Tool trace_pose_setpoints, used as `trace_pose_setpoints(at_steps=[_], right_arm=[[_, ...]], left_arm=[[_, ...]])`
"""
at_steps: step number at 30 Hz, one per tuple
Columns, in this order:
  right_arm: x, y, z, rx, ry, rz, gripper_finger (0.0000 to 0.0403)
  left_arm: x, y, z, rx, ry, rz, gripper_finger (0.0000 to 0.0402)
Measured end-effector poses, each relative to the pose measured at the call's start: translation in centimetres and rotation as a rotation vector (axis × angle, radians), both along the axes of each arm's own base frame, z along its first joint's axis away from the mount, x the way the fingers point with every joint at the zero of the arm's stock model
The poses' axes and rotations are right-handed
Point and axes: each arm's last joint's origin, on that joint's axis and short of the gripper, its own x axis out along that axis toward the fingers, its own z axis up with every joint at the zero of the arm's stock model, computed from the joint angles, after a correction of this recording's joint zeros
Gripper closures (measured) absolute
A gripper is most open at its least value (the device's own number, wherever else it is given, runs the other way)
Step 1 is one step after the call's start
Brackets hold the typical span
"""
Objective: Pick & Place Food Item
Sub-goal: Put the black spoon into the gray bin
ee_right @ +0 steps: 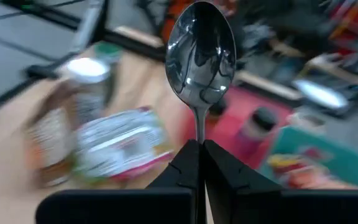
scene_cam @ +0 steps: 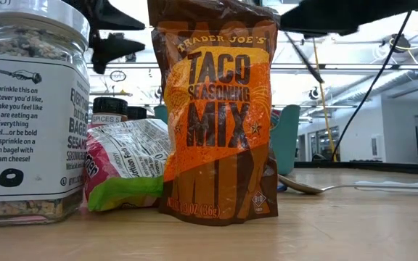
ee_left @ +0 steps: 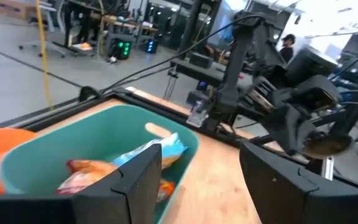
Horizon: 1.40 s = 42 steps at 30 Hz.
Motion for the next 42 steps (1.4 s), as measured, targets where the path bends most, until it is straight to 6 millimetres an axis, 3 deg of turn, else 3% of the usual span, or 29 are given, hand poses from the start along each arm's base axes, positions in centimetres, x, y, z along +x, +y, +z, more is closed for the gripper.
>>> trace_pose_setpoints(at_steps=[7,12,17,26,32,42], right_arm=[[0.9,-1.5,-0.2,-0.115,-0.032,-0.210,0.0402],[1.5,-1.4,-1.5,-0.224,0.004,-0.337,0.0403],[2.1,-1.2,-2.4,-0.304,-0.018,-0.471,0.0403],[2.5,-0.6,-2.7,-0.359,-0.053,-0.516,0.0402],[2.6,-0.6,-2.7,-0.350,-0.055,-0.520,0.0402],[2.6,-0.7,-2.6,-0.338,-0.068,-0.523,0.0402]], left_arm=[[2.6,-0.9,-1.3,-0.063,-0.065,-0.058,0.0176],[4.9,-1.9,-0.4,-0.008,-0.123,-0.169,0.0176],[7.9,-3.6,0.3,0.108,-0.064,-0.212,0.0176],[12.8,-4.9,1.0,0.290,0.053,-0.040,0.0176],[14.0,-5.1,0.4,0.299,0.069,-0.042,0.0176],[14.1,-4.4,0.3,0.259,0.071,0.042,0.0179]])
